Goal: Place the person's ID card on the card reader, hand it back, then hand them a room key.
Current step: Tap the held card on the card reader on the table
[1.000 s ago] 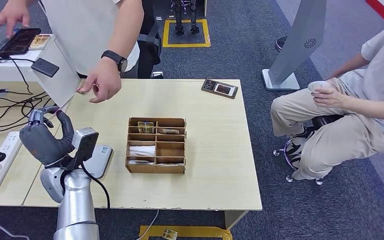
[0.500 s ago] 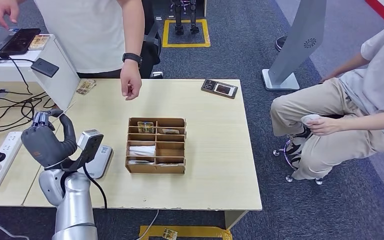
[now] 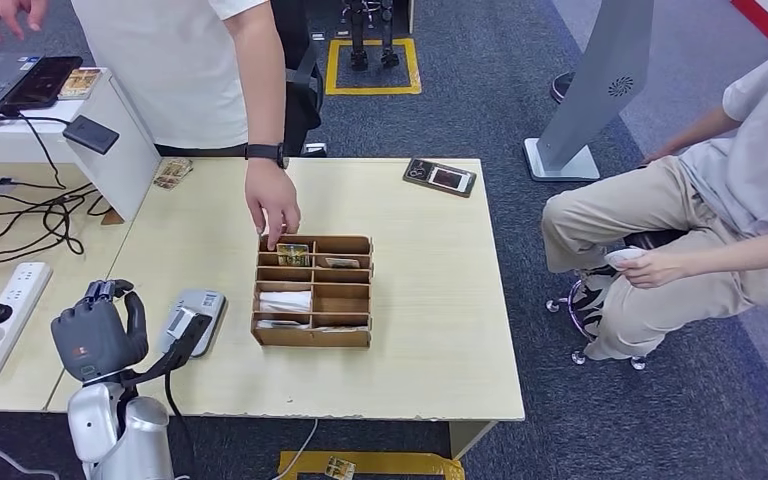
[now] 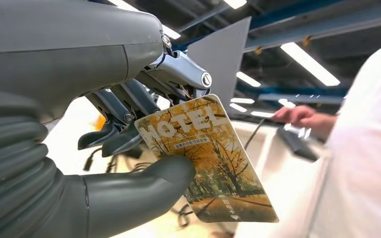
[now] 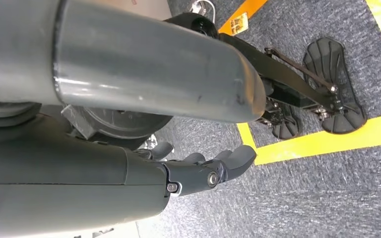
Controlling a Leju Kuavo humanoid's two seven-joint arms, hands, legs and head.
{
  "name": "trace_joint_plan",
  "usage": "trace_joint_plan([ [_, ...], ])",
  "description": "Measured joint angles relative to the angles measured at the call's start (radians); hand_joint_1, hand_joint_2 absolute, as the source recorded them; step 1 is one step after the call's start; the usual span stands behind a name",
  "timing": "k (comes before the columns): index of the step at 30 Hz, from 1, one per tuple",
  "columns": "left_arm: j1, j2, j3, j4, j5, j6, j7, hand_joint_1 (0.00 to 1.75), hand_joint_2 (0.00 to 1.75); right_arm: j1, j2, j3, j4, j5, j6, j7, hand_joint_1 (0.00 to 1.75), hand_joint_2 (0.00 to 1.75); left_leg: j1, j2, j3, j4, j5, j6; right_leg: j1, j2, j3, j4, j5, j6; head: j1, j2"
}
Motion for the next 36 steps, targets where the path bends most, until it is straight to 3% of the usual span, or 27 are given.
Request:
trace_joint_plan([
  [8, 0.021, 0.003, 0.005, 0.057, -0.011, 0.000, 0.051, 1.75, 1.75, 0.009, -0.002, -0.023, 0.000, 0.000, -0.012, 0.000, 0.00, 0.00, 0.000, 0.000, 0.000, 0.000, 0.000, 0.000, 0.000, 0.000, 0.000, 0.000, 0.000, 0.000, 0.000, 0.000],
  [36, 0.047, 0.006, -0.029, 0.194, -0.034, 0.000, 0.049, 1.75, 1.75, 0.024, -0.004, -0.046, 0.000, 0.000, -0.017, -0.001, 0.00, 0.00, 0.000, 0.000, 0.000, 0.000, 0.000, 0.000, 0.000, 0.000, 0.000, 0.000, 0.000, 0.000, 0.000, 0.000],
])
